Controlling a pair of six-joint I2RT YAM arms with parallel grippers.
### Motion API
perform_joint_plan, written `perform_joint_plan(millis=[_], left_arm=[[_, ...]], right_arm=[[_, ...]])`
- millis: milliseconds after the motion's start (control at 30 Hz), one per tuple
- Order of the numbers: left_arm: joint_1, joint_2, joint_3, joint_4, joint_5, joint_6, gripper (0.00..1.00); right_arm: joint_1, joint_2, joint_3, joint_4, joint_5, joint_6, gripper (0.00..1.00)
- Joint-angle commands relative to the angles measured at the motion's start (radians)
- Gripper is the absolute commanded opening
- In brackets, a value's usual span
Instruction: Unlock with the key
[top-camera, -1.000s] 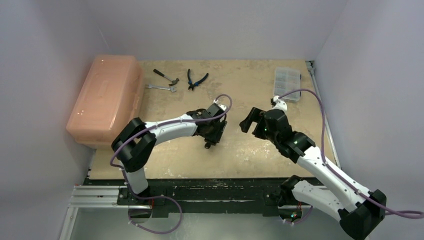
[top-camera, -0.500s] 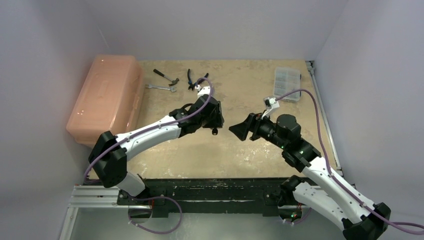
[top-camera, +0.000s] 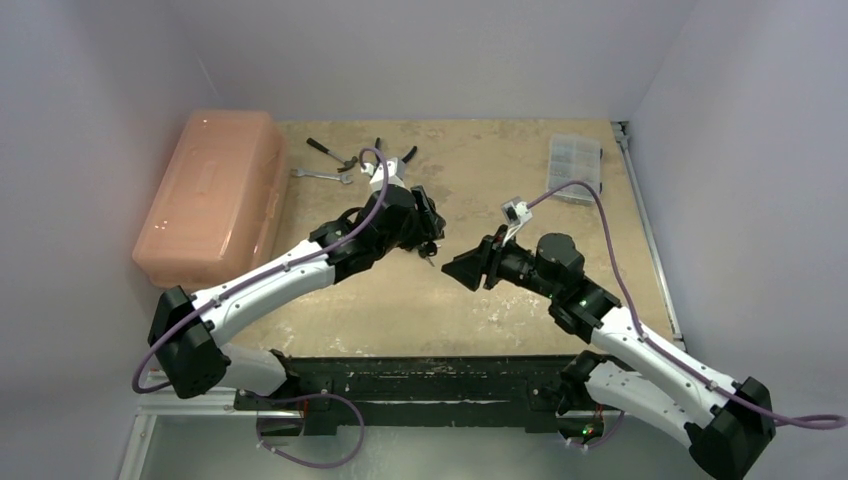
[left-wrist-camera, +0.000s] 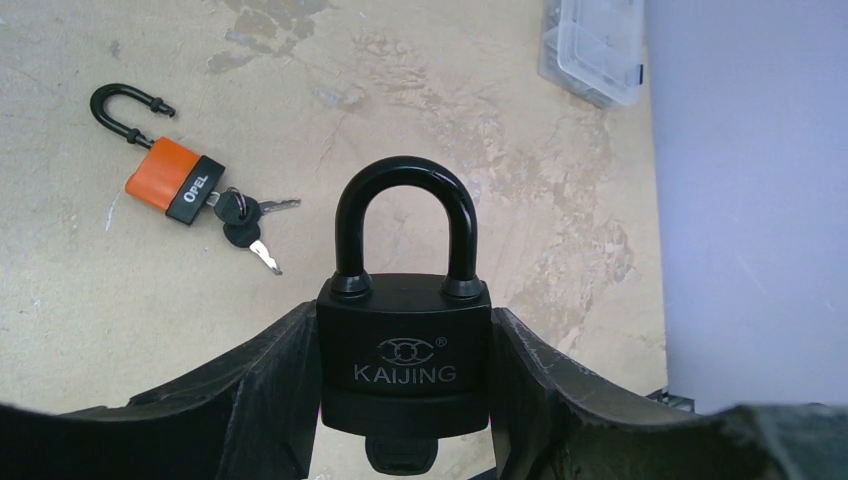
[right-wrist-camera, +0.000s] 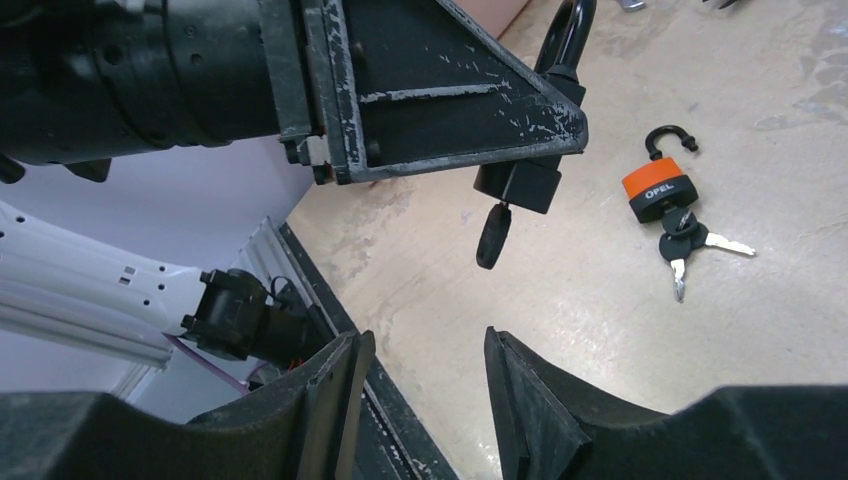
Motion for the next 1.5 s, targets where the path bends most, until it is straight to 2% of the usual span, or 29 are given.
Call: perform_joint_plan(millis=[0, 267, 767, 1000, 1267, 1467], left_arm=[[0.003, -0.065, 0.001, 0.124, -0.011, -0.068, 0.0], [0.003, -0.101, -0.021, 0.155, 0.01, -0.091, 0.0], [0.003, -0.111, -0.041, 0.202, 0.042, -0.075, 0.0], [0.002, -0.107, -0.04, 0.214, 0.056, -0.072, 0.0], [0.002, -0.112, -0.049, 0.214, 0.053, -0.075, 0.0], [0.003, -0.126, -0.067, 0.214, 0.051, -0.085, 0.0]], right_arm=[[0.038, 0.027, 0.002, 0.117, 0.063, -0.007, 0.54], [0.049, 0.102, -0.004, 0.21, 0.125, 0.019, 0.47], [0.061, 0.182, 0.033, 0.235, 0.158, 0.001, 0.45], [0.061, 0.207, 0.038, 0.256, 0.161, 0.002, 0.4], [0.062, 0.232, 0.049, 0.26, 0.18, 0.011, 0.26], [0.063, 0.255, 0.058, 0.245, 0.216, 0.034, 0.03]])
